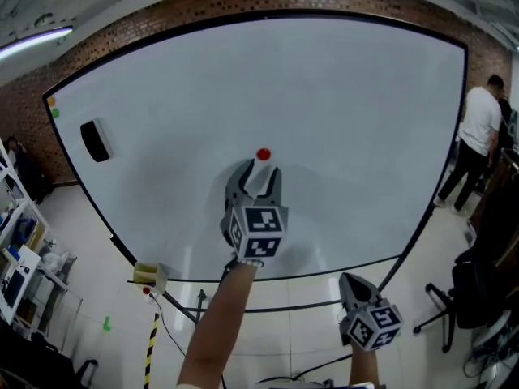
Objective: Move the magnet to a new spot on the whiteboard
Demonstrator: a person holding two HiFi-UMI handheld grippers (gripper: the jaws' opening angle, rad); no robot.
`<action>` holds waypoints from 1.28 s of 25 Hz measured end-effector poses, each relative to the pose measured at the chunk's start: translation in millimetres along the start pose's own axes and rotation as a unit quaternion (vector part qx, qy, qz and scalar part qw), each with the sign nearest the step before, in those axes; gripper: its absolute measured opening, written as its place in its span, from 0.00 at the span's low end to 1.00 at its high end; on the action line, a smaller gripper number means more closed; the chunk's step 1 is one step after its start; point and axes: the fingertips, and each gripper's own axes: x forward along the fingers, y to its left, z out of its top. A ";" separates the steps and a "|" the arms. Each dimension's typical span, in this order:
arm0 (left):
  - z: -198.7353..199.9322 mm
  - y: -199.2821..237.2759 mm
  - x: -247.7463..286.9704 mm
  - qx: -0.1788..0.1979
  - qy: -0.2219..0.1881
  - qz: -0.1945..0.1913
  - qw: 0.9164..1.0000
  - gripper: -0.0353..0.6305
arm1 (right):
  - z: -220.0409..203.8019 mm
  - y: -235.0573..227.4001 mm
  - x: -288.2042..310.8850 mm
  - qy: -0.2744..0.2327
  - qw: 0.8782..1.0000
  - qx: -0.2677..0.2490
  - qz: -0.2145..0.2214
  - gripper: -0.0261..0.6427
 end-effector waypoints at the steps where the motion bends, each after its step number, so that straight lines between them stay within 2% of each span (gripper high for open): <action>1: 0.8 1.8 3.1 0.002 0.000 0.006 1.000 0.35 | -0.5 -4.5 0.8 0.001 1.000 0.002 0.000 0.06; 13: 2.6 5.3 25.7 0.027 0.010 0.023 0.999 0.33 | 4.8 -19.8 18.6 -0.002 1.000 0.007 0.016 0.06; 18: 0.5 10.9 25.8 0.040 0.011 0.038 0.998 0.26 | 4.9 -24.1 22.9 -0.005 1.000 0.010 0.012 0.06; 27: -0.7 9.1 28.6 0.091 0.036 0.047 0.994 0.24 | 7.5 -20.9 22.5 -0.008 1.000 0.015 0.007 0.06; 32: 0.3 8.7 27.5 0.076 0.038 0.029 0.996 0.24 | 8.0 -15.9 19.7 -0.008 1.000 0.015 0.005 0.06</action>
